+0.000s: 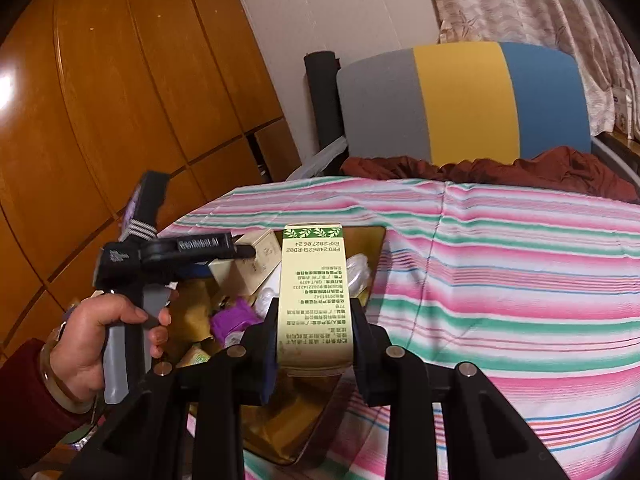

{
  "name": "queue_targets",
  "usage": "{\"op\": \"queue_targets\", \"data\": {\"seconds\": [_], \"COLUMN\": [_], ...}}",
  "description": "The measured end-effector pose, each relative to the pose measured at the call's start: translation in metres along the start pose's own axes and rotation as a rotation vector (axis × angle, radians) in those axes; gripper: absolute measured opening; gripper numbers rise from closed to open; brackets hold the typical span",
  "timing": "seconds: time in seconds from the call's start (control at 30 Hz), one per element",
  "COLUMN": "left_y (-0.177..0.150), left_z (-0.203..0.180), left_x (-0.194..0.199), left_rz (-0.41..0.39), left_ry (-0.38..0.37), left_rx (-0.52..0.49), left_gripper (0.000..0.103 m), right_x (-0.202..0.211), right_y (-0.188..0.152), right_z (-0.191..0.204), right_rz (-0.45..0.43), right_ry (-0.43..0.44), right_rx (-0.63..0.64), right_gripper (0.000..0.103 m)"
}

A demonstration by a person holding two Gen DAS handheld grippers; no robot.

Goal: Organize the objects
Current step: 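Carry the cream box into the tray with the left tool while the right tool drops the green box in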

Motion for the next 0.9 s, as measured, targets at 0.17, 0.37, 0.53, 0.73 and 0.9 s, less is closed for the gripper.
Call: {"op": "queue_targets", "data": {"seconds": [0.17, 0.37, 0.53, 0.73, 0.9], "left_y": [0.01, 0.01, -0.002, -0.017, -0.021], "left_z": [0.0, -0.004, -0.004, 0.0, 0.003], "left_x": [0.042, 0.08, 0.093, 0.092, 0.099], "left_rz": [-0.097, -0.197, -0.2, -0.15, -0.147], "left_ry": [-0.04, -0.01, 0.023, 0.07, 0.075], "left_rx": [0.06, -0.001, -0.029, -0.062, -0.055], "left_gripper": [0.101, 0.103, 0.103, 0.103, 0.103], "right_x": [-0.004, -0.011, -0.02, -0.044, -0.067], "right_y": [-0.016, -0.049, -0.072, -0.077, -0.075], "right_z": [0.015, 0.027, 0.035, 0.041, 0.034], "right_rz": [0.073, 0.284, 0.449, 0.506, 0.499], "right_ry": [0.072, 0.117, 0.125, 0.056, -0.022], "right_rx": [-0.001, 0.048, 0.03, 0.059, 0.047], "right_gripper": [0.03, 0.03, 0.03, 0.03, 0.03]}}
Point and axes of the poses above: each gripper's, at about its wrist camera, not at the fingertips, and x roughly against the way its jaws point, z to its left, y to its top, the point moved 10 cm from there along -x, roughly the way its jaws point, and after that the axes turned 5 degrees about -z, right-handed, at the moved point
